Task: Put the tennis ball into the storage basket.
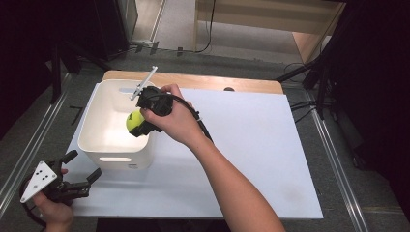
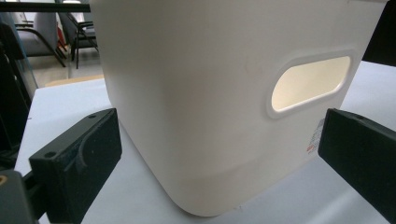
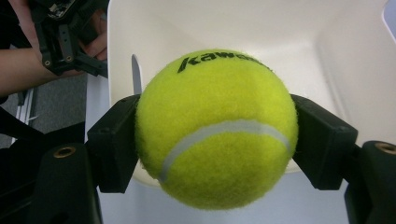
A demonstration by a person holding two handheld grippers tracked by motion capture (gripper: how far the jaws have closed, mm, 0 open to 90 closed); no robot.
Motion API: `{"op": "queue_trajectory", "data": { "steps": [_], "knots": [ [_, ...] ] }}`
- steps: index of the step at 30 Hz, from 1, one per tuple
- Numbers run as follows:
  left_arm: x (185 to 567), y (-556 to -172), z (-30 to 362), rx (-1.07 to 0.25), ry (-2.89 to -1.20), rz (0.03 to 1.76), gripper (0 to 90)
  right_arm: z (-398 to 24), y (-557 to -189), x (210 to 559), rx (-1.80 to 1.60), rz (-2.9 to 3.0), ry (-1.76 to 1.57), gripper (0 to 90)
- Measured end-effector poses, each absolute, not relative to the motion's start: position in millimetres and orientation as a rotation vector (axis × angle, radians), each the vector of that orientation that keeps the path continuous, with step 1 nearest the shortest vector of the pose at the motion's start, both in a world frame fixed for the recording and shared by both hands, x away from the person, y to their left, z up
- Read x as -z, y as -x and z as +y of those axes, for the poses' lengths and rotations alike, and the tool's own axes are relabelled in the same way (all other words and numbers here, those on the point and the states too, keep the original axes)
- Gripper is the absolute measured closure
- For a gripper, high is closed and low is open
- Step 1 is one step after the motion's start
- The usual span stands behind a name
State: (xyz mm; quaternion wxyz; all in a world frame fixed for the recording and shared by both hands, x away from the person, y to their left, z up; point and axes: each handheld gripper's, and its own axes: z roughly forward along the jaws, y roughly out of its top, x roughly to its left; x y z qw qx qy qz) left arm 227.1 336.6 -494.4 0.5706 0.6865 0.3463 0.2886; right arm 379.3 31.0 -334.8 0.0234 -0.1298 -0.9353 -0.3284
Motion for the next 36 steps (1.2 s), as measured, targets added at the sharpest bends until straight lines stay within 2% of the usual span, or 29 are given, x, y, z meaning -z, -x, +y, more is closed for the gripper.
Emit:
{"op": "queue_trajectory", "data": {
  "steps": [22, 36],
  "knots": [
    [494.4, -227.0, 337.4, -0.673, -1.604, 0.816, 0.0, 56.4, -376.6, 360.3, 0.899, -2.975, 0.386, 23.4],
    [494.4, -226.7, 337.4, -0.671, -1.602, 0.817, 0.0, 57.7, -377.0, 373.2, 0.832, -3.001, 0.388, 23.3]
  ]
}}
